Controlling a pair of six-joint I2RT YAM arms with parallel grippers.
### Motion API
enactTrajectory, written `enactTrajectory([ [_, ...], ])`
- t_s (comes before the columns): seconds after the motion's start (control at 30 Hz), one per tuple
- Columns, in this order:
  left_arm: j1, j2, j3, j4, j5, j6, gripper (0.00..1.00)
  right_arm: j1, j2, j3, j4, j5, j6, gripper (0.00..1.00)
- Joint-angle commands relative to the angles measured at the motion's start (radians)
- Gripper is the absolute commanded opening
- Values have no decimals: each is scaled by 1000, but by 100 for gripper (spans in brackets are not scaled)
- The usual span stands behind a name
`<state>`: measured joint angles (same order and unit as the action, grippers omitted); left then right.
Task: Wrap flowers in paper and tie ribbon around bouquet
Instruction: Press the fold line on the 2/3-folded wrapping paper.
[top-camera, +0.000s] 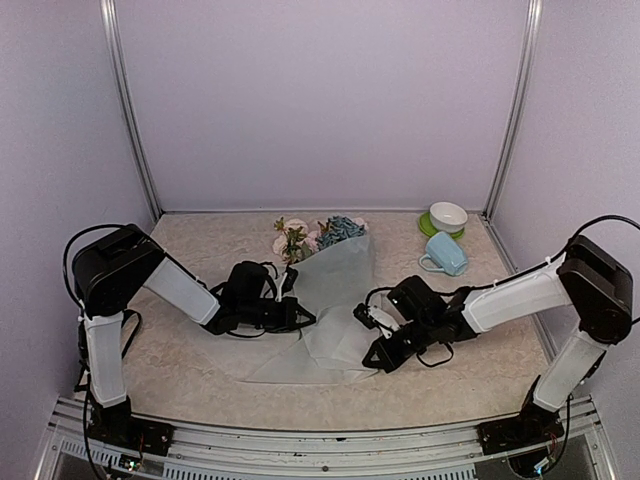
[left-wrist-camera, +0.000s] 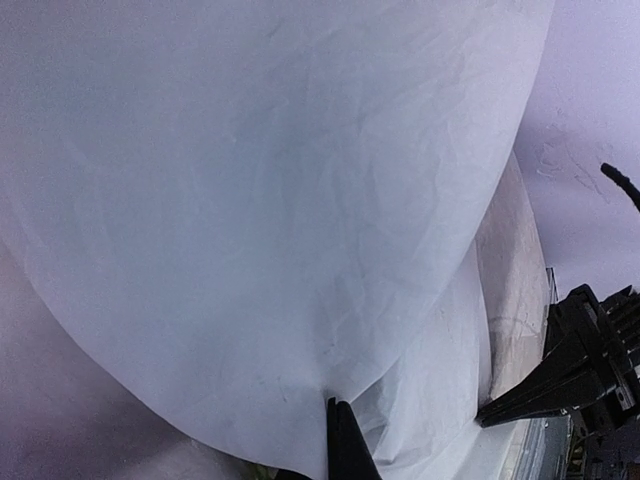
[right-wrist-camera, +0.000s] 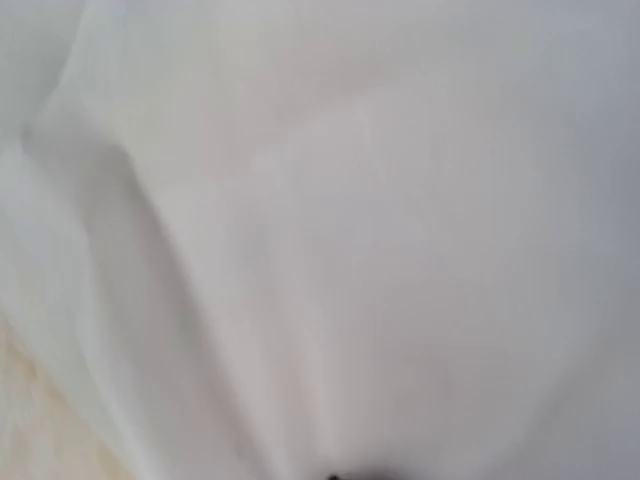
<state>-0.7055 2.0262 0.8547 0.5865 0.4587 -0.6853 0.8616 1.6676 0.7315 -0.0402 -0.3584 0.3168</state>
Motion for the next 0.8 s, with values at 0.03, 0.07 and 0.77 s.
enactTrajectory([
  [0.03, 8, -5, 21, -92, -37, 44, 0, 18, -77, -26, -183, 63, 0, 0],
  [0.07, 7, -4, 20, -93, -37, 44, 0, 19, -88, -1, -202, 66, -10, 0],
  [0.77, -5, -3, 6, -85, -47, 49, 0, 201, 171, 249, -121, 36, -93, 0],
])
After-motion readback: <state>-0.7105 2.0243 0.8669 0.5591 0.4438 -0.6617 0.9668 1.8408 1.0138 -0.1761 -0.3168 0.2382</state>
